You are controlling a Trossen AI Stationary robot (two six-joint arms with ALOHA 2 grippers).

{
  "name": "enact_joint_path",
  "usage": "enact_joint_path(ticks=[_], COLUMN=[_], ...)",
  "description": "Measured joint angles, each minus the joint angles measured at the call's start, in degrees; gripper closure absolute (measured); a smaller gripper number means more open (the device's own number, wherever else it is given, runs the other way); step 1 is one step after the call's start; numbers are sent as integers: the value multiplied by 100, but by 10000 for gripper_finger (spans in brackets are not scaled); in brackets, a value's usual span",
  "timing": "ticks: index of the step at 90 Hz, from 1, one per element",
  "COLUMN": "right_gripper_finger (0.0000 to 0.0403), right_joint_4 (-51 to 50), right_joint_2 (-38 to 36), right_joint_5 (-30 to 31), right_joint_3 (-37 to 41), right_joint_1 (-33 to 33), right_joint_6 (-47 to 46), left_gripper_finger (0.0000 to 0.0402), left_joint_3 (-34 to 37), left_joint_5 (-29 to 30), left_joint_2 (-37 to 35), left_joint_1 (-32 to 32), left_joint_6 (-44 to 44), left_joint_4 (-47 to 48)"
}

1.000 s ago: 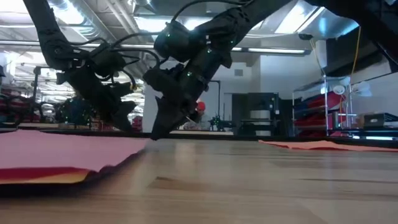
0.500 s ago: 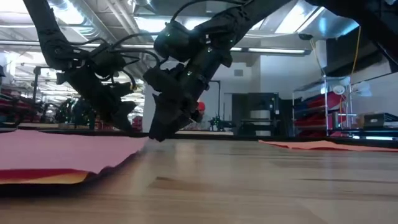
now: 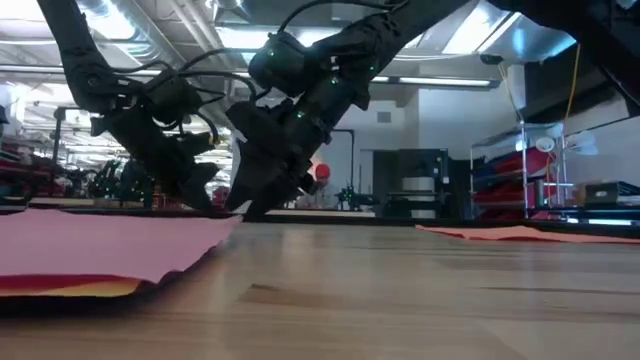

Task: Organize paper
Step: Move the pink paper from bottom left to the top middle table

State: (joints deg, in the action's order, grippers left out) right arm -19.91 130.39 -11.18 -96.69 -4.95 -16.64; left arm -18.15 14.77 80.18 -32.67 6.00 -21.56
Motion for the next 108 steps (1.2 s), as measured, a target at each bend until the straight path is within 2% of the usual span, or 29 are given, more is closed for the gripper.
enact_joint_path(ticks=[9,31,38,66,90,108], right_gripper_finger=[245,381,396,372,258,197], right_joint_4=[31,48,64,-10,-257,-352], right_joint_2=[0,0,0,0,-3,-7], right_joint_5=[-2,126,278,107,84,-364], right_joint_3=[77,209,209,209,206,195], right_joint_1=[2,2,2,2,-30,-148], right_joint_6=[0,6,39,-111,-106,-70], left_gripper_finger=[402,402,402,402,402,402], left_joint_3=[0,0,0,0,0,0], left_joint_5=[0,1,0,1,1,-1], left_joint_2=[0,0,0,0,0,0], left_joint_1=[0,2,2,0,0,2], left_joint_6=[-19,-15,-15,-10,-2,-2], left_joint_4=[-2,0,0,0,0,2])
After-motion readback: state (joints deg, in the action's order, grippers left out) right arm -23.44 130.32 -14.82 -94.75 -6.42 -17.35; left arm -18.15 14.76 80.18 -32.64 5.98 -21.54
